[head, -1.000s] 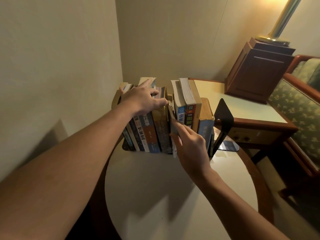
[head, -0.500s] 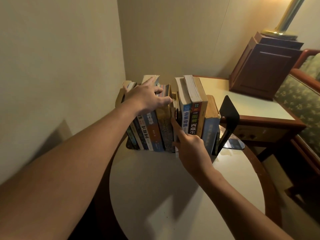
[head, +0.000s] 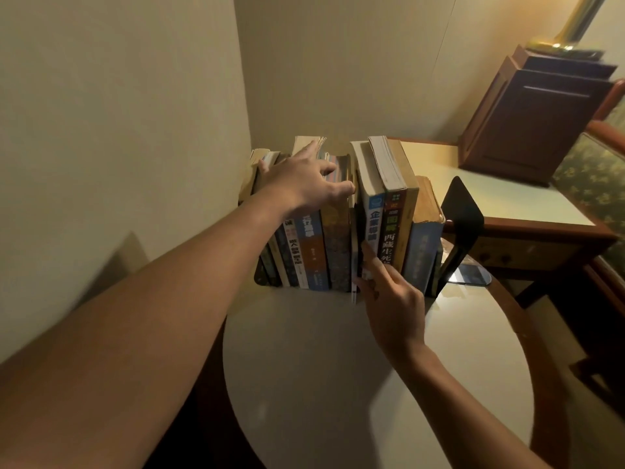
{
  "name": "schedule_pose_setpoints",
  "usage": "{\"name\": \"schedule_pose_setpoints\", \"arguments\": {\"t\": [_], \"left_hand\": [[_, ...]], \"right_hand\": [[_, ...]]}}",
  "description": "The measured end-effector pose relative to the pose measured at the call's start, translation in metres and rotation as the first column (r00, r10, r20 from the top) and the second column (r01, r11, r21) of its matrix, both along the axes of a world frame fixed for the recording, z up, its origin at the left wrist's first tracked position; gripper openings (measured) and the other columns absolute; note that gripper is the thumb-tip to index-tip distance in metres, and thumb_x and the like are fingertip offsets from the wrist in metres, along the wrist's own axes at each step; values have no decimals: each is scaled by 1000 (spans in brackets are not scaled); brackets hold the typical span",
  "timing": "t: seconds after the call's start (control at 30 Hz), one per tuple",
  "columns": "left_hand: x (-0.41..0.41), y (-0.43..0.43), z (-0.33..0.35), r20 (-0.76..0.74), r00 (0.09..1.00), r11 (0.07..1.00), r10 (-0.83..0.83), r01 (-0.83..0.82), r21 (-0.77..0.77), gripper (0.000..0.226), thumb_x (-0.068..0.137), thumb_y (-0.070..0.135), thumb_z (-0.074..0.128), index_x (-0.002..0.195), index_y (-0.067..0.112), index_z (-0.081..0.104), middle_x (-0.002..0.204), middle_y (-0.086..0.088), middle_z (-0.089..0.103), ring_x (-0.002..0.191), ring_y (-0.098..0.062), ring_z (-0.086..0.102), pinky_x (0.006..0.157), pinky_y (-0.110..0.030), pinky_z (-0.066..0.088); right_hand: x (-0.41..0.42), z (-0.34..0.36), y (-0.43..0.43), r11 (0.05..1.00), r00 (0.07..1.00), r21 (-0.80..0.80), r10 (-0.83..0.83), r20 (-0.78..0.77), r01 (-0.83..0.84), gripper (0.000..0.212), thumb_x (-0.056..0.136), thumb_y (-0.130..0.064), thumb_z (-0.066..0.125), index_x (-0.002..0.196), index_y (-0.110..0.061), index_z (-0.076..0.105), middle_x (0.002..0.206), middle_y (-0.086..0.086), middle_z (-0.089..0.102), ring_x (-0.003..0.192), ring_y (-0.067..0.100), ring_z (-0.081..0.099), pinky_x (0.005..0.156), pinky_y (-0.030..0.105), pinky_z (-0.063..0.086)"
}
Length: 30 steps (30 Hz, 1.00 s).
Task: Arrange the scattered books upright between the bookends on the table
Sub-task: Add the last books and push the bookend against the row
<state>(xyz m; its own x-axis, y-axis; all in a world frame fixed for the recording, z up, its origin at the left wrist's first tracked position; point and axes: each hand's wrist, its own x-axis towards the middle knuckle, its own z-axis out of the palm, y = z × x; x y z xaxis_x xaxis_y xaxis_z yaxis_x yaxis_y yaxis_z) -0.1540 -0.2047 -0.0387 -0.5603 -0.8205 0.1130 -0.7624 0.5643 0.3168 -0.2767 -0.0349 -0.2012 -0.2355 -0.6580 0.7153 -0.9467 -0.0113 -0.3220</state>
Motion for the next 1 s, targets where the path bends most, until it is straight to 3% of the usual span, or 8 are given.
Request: {"name": "schedule_pose_setpoints", "arguments": {"t": [0.07,0.17,0.2,0.27,0.37,0.5,0.83,1.0], "left_hand": [[0,0,-1,-2,1000,1000,-6,6,0,67,88,76,47,145,42,49,169,6,6,154,-26,17,118,-69,1],[1,-1,-1,-6,1000,1000,-13,13,-3,67,88,76,47,145,41,49,169,6,6,154,-26,18,118,-69,3],[1,-2,-2,-7,1000,1000,-14,14,-3,67,88,76,47,145,41,49,169,6,6,153,-26,18,118,-69,4],[0,-2,-2,-5,1000,1000,-14,14,-9,67,88,76,46,145,41,49,169,7,7,153,-26,19,118,-68,5],[0,-4,-3,-13,1000,1000,-21,21,-15,68,87,76,47,144,40,50,169,7,8,153,-25,20,118,-66,10],[1,-7,-5,-28,999,1000,-17,18,12,80,75,82,42,143,41,51,169,7,10,152,-25,22,118,-64,18],[-1,-6,-5,-30,999,1000,-17,17,5,83,72,82,40,143,39,53,169,7,11,152,-26,24,117,-64,22],[-1,-6,-5,-52,999,1000,-18,18,12,83,73,81,43,143,38,53,169,8,11,152,-26,24,118,-62,22]], "right_hand": [[0,-5,-3,993,994,-76,-97,-47,93,53,92,-26,67,139,-7,54,141,24,50,123,42,54,90,52,56],[-2,-11,-9,974,979,-105,-200,39,203,83,93,-44,66,157,-16,20,160,25,16,150,44,17,123,50,20],[-2,-12,-12,972,973,-88,-208,101,217,92,94,-52,63,159,-19,7,162,28,7,152,43,6,125,47,8],[-2,-15,-17,975,959,-60,-198,202,214,101,93,-61,57,159,-27,-12,162,32,-2,152,44,-6,125,47,-3],[1,-23,-27,974,951,-72,-192,242,216,103,91,-61,57,158,-31,-16,162,33,-5,152,45,-7,125,45,-5],[2,-41,-37,957,946,-43,-277,167,288,108,89,-54,63,159,-25,-14,161,31,1,151,48,0,124,54,1],[5,-50,-49,939,921,-55,-319,225,339,102,90,-50,59,159,-26,-11,164,26,3,153,40,-5,124,53,1],[8,-49,-49,934,916,-66,-328,230,351,88,96,-61,39,159,-27,-12,164,20,2,153,35,-8,124,51,0]]}}
